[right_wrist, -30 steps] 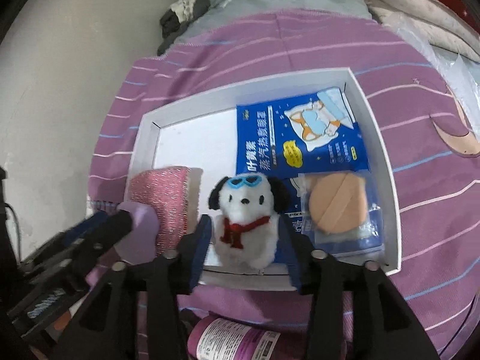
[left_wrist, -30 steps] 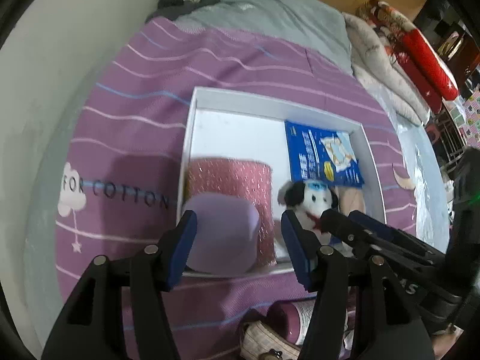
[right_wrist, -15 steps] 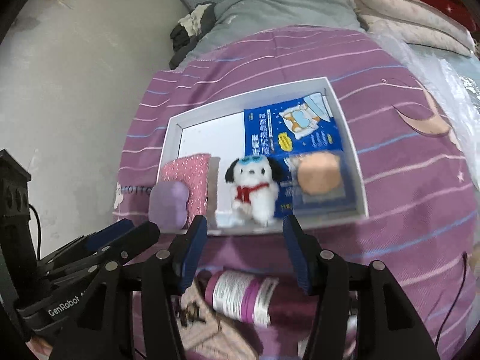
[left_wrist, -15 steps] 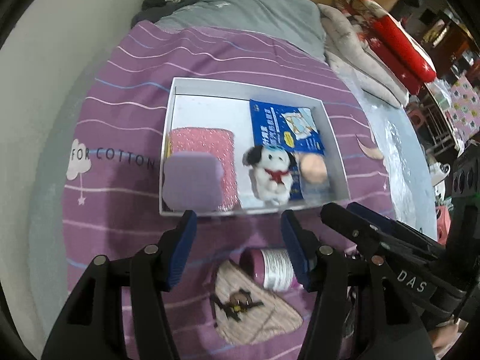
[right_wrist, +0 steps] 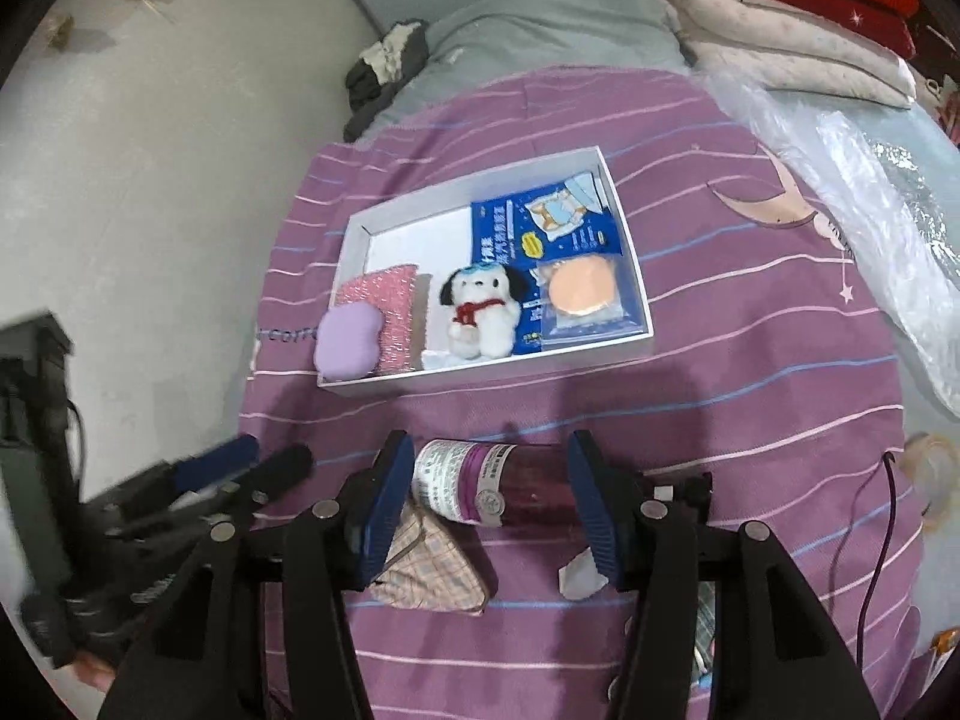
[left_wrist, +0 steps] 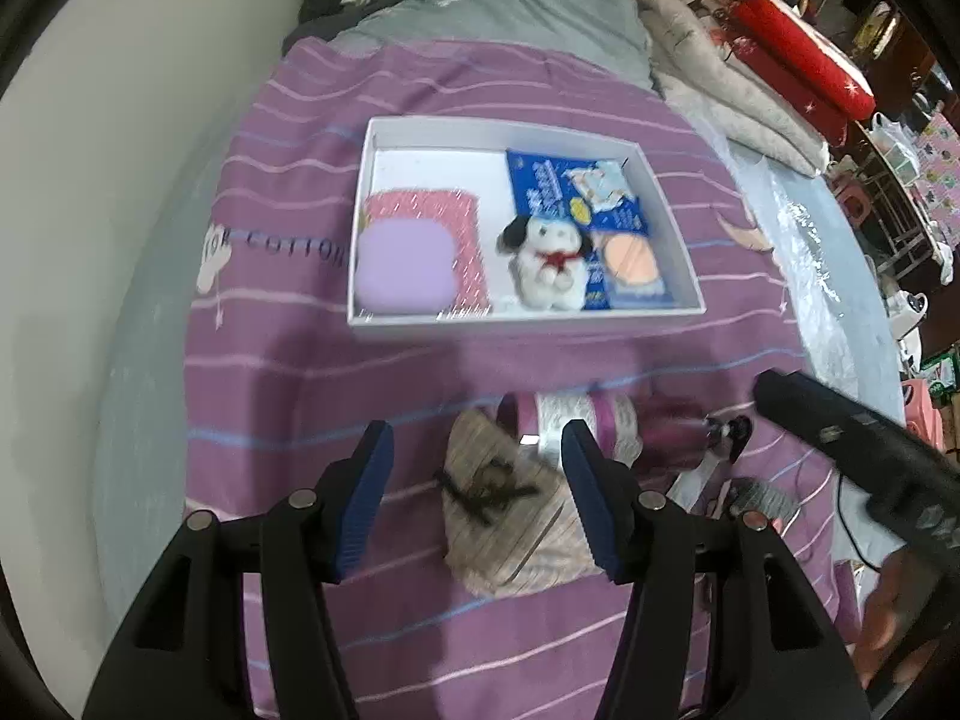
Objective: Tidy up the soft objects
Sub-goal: 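Move the left gripper to the beige plaid pouch and grasp it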
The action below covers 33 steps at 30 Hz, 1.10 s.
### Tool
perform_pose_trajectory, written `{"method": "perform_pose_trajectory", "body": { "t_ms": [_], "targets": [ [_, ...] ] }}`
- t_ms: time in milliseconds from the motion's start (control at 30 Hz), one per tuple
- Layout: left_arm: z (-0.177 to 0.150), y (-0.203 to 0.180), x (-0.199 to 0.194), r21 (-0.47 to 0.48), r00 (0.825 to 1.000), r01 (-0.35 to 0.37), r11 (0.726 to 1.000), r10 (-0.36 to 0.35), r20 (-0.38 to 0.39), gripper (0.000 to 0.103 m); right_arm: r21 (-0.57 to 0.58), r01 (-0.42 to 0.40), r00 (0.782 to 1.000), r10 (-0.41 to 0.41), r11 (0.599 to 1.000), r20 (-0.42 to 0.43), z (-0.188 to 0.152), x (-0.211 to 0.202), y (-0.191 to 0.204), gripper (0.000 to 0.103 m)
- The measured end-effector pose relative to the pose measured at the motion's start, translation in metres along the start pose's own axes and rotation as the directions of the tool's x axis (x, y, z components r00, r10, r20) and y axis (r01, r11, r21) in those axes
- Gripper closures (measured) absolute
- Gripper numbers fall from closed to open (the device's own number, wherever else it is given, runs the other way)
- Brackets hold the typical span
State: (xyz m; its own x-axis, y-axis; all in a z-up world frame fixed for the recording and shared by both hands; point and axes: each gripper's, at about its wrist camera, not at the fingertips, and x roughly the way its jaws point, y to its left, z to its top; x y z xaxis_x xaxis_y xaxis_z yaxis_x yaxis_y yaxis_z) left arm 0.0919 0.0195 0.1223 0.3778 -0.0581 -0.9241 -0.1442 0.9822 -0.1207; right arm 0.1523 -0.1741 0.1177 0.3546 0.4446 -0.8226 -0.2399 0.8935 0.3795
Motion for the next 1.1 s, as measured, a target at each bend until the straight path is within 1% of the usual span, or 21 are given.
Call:
{"method": "perform_pose_trajectory", "body": {
  "t_ms": [100, 333, 467, 533, 633, 867, 967, 1100],
  "targets": [
    [-0.008, 0.003, 0.000, -0.007, 1.000, 0.001, 1.000, -0.001, -0.009, 0.044, 0.003, -0.020, 1.000, 0.020, 1.000, 0.000, -0.005, -0.007, 0.000, 0.050],
    [-0.023, 0.002, -0.004, 0.000, 1.000, 0.026, 1.000, -0.026, -0.005, 0.044, 0.014, -0.018, 1.000, 0.018, 1.000, -0.002, -0.017, -0.019, 0.000, 0.050],
    [-0.030, -0.002, 0.002, 0.019, 1.000, 0.026, 1.000, -0.025, -0.017, 0.044, 0.007, -0.027, 0.999, 0.028, 1.000, -0.030, -0.030, -0.018, -0.004, 0.050],
    [-0.033, -0.002, 0.007, 0.024, 0.999, 0.037, 0.999, -0.036, -0.032, 0.044, 0.014, -0.027, 0.998, 0.028, 1.000, -0.049, -0.037, -0.015, -0.009, 0.050],
    [-0.034, 0.000, 0.015, 0.011, 0.997, 0.050, 0.999, -0.050, -0.054, 0.044, 0.021, -0.004, 0.998, 0.005, 1.000, -0.070, -0.049, -0.013, -0.018, 0.050],
    [-0.035, 0.002, 0.030, 0.002, 0.993, 0.067, 0.998, -0.067, -0.095, 0.044, 0.075, 0.032, 0.996, -0.026, 0.997, -0.082, -0.059, -0.014, -0.044, 0.050],
    [-0.035, 0.004, 0.041, -0.015, 0.988, 0.088, 0.996, -0.089, -0.125, 0.044, 0.092, 0.038, 0.996, -0.031, 0.995, -0.084, -0.059, -0.014, -0.050, 0.050],
    [-0.036, 0.001, 0.057, -0.020, 0.978, 0.120, 0.993, -0.122, -0.171, 0.044, 0.096, 0.059, 0.993, -0.048, 0.994, -0.110, -0.063, -0.008, -0.057, 0.050]
  ]
}}
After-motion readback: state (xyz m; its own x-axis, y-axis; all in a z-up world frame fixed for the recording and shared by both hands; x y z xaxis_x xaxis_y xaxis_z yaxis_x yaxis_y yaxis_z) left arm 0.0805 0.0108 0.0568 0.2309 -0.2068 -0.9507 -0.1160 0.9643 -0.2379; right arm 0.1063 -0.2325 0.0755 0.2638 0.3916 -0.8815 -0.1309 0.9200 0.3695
